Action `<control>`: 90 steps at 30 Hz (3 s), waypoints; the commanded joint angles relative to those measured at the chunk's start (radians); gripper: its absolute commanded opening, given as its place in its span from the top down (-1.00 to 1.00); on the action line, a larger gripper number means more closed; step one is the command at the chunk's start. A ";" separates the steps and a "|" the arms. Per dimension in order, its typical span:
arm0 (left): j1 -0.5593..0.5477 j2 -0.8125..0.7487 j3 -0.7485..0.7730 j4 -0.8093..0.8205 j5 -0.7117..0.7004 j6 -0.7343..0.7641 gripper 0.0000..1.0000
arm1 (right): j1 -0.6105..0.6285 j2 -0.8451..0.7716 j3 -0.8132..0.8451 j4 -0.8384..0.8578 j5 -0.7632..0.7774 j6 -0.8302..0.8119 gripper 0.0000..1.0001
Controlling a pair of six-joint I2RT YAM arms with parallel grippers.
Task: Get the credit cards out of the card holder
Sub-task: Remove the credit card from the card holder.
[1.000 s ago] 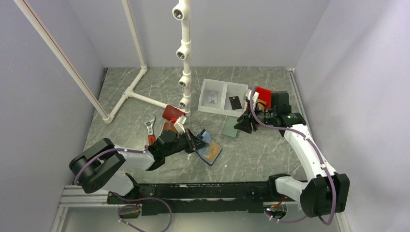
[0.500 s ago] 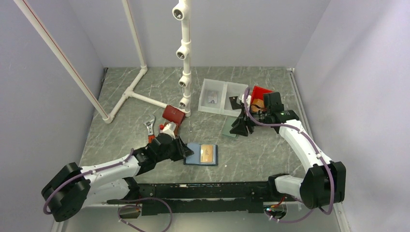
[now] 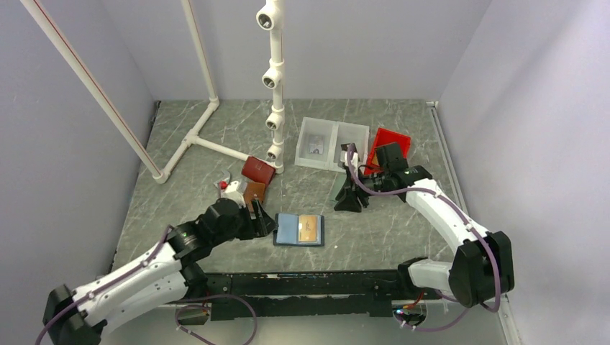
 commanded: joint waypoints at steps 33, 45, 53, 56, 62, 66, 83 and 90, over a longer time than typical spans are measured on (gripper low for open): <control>-0.003 0.221 -0.120 0.678 0.265 -0.024 -0.83 | 0.204 0.054 -0.135 0.133 0.157 -0.308 0.17; -0.003 0.391 -0.095 0.742 0.281 -0.041 -0.62 | 0.274 0.104 -0.113 0.169 0.218 -0.254 0.42; -0.003 0.484 -0.053 0.767 0.289 -0.031 -0.32 | 0.356 0.181 -0.058 0.188 0.299 -0.154 0.88; -0.003 0.494 -0.053 0.747 0.270 -0.028 -0.21 | 0.382 0.205 -0.049 0.201 0.332 -0.125 0.96; -0.002 0.521 -0.060 0.753 0.235 -0.019 0.09 | 0.410 0.236 -0.042 0.235 0.376 -0.073 1.00; -0.003 0.555 -0.044 0.763 0.244 -0.008 0.19 | 0.423 0.256 -0.040 0.252 0.403 -0.053 1.00; 0.005 0.667 -0.017 0.781 0.235 -0.019 0.20 | 0.452 0.334 -0.025 0.268 0.506 -0.015 1.00; 0.017 0.685 -0.046 0.827 0.237 -0.045 0.21 | 0.466 0.371 -0.015 0.256 0.526 -0.014 1.00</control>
